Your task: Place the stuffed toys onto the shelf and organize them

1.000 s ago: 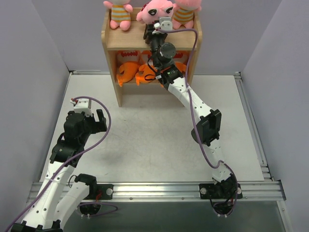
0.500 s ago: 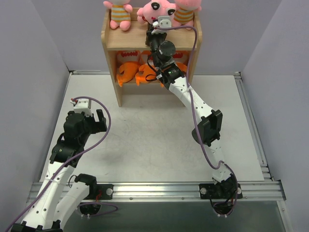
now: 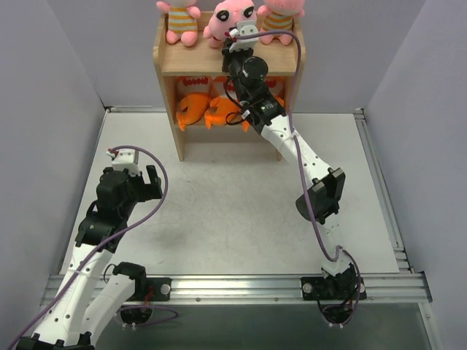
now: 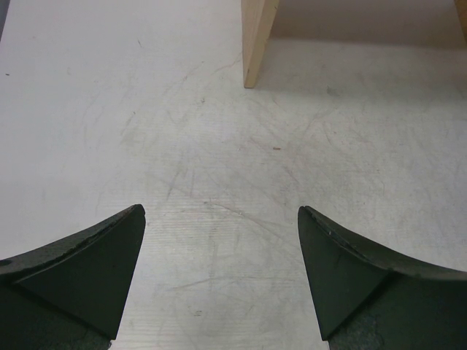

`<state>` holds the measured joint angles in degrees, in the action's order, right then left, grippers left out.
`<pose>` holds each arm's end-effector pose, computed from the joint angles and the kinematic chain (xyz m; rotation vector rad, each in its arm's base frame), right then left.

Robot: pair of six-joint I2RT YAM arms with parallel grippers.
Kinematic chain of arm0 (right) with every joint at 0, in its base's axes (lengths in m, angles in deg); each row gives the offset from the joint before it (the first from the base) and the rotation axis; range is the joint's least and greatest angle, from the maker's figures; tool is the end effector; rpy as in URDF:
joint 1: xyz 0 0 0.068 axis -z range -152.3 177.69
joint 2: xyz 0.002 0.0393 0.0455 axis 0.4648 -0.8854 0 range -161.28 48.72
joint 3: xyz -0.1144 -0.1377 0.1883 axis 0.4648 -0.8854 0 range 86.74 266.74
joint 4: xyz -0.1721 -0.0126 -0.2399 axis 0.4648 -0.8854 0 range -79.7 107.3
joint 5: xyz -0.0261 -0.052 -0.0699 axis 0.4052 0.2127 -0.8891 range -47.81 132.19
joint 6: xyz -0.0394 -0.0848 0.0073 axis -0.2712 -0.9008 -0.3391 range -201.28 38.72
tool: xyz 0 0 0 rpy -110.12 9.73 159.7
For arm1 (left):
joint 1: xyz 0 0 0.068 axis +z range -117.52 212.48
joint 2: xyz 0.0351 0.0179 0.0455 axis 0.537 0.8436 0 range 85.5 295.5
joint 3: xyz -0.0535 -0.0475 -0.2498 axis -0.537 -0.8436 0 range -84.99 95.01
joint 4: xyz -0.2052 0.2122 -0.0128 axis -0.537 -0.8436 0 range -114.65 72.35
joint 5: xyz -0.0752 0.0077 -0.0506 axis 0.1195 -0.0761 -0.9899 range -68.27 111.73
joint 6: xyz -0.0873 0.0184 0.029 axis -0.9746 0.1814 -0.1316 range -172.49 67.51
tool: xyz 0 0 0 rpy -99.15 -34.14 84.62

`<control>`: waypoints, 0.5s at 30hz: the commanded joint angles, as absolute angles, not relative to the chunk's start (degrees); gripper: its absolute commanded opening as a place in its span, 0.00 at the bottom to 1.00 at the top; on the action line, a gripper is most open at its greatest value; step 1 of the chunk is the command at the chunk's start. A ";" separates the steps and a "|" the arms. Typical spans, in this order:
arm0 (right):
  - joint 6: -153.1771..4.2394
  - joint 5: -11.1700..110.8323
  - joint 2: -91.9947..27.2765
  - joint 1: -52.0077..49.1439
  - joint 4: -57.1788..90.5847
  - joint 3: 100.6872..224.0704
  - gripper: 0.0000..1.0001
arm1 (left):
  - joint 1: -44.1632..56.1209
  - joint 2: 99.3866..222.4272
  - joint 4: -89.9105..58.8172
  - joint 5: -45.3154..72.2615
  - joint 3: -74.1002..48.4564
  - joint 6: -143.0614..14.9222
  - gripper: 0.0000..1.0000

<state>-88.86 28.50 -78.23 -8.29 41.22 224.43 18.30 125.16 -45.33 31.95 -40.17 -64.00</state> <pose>0.4682 0.3154 0.5139 -0.1531 0.9788 0.3395 0.2430 -0.0459 0.2982 -0.0713 1.9578 -0.1200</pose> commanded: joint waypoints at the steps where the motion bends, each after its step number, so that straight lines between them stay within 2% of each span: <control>1: -87.88 29.45 -71.60 -8.16 42.00 223.94 0.00 | 18.15 124.70 -44.63 31.05 -39.99 -63.39 0.94; 15: -84.10 27.16 -69.67 -9.04 27.77 230.09 0.00 | 18.07 124.87 -44.63 30.52 -39.99 -63.30 0.94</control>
<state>-85.36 28.02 -73.25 -8.77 29.88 227.73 18.30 125.16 -45.35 31.41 -40.17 -64.00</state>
